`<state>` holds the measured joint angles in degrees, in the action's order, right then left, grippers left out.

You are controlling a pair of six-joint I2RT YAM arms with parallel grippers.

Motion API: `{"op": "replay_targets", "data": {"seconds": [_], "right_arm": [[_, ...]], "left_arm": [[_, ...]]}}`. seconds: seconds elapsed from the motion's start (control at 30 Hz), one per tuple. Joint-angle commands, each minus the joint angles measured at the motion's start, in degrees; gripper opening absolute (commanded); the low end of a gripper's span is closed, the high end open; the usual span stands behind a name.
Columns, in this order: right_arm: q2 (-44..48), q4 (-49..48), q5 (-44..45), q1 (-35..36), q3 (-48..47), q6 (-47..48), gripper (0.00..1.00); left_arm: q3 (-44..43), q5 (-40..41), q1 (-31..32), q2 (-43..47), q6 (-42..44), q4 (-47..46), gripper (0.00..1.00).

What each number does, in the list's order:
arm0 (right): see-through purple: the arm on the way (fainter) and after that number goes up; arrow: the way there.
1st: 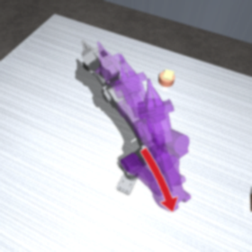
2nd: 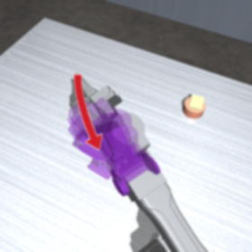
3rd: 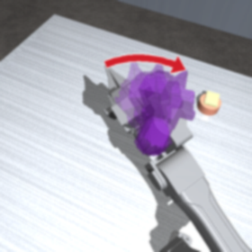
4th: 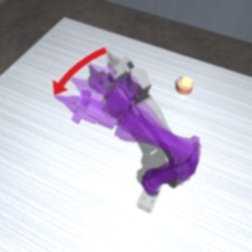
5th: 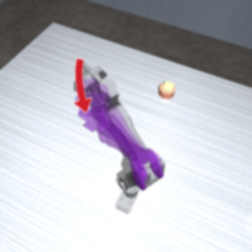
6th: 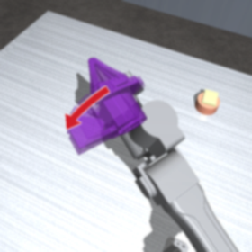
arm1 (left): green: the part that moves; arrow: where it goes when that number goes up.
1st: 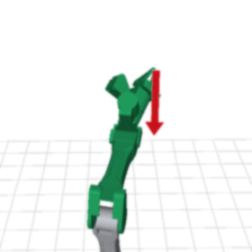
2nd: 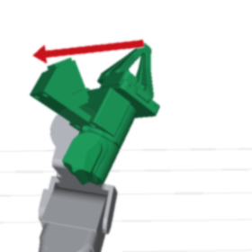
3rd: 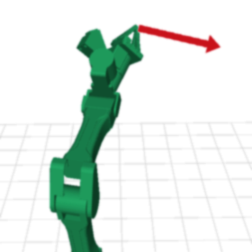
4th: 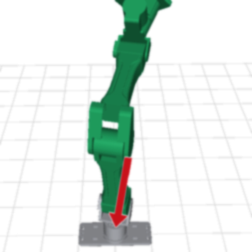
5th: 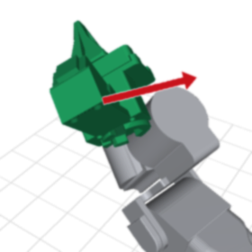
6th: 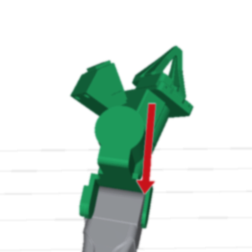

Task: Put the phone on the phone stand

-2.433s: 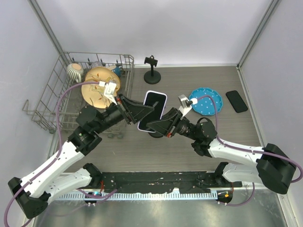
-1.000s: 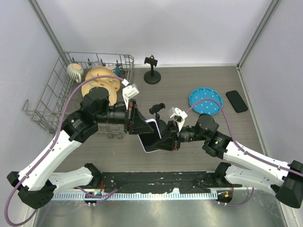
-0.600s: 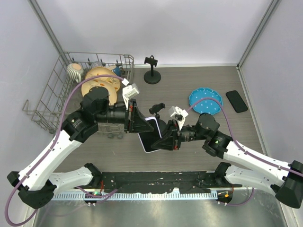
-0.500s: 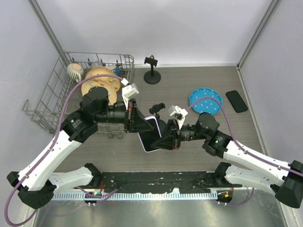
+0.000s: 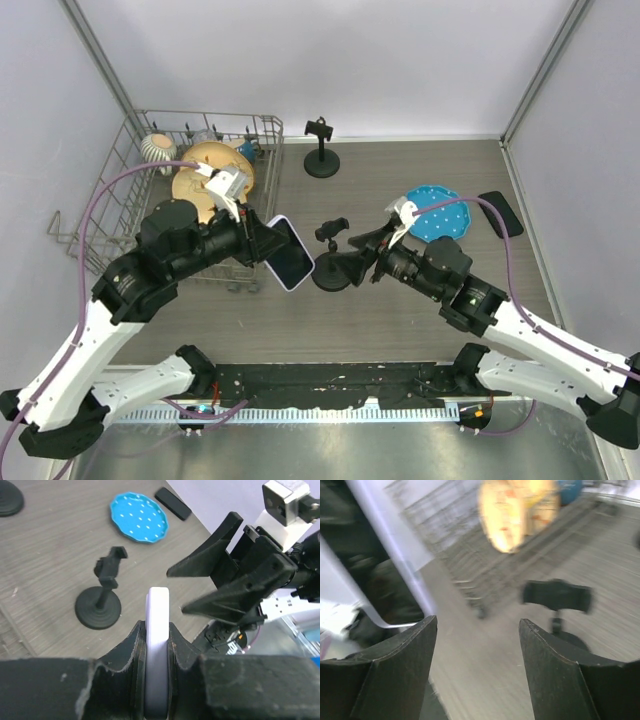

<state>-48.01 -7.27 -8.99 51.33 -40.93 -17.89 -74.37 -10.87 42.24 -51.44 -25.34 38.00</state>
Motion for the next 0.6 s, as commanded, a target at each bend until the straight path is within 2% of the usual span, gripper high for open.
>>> {"op": "replay_targets", "data": {"seconds": [0.0, 0.03, 0.2, 0.27, 0.33, 0.43, 0.5, 0.57], "right_arm": [[-2.9, 4.3, 23.6, -2.9, -2.7, 0.6, 0.70], [-3.6, 4.3, 23.1, -4.1, -2.8, 0.6, 0.71], [-7.6, -3.9, 6.6, -17.9, -0.2, -4.0, 0.67], [-9.6, -7.0, 5.1, -19.4, -0.1, -4.3, 0.66], [-11.5, -8.0, 3.5, -19.7, -0.7, -2.9, 0.57], [-12.5, -11.6, -2.3, -19.8, 0.6, -0.6, 0.51], [-12.5, -13.2, -3.1, -19.8, 1.4, -0.4, 0.46], [-12.9, -14.9, -3.6, -19.8, 2.1, 0.1, 0.46]], "left_arm": [[-2.3, 8.2, -0.1, 3.4, -2.1, -4.7, 0.00], [-1.9, 8.2, -0.1, 3.6, -2.1, -5.4, 0.00], [-1.7, 8.5, -0.1, 3.4, -2.7, -7.5, 0.00], [-2.0, 9.8, -0.1, 2.9, -3.1, -7.6, 0.00], [-2.2, 10.3, -0.1, 2.7, -3.2, -7.9, 0.00], [-2.3, 10.3, -0.1, 1.9, -3.4, -9.0, 0.00], [-1.9, 9.6, -0.1, 1.2, -3.3, -10.1, 0.00], [-1.7, 9.7, -0.1, 0.1, -3.5, -11.5, 0.00]]}}
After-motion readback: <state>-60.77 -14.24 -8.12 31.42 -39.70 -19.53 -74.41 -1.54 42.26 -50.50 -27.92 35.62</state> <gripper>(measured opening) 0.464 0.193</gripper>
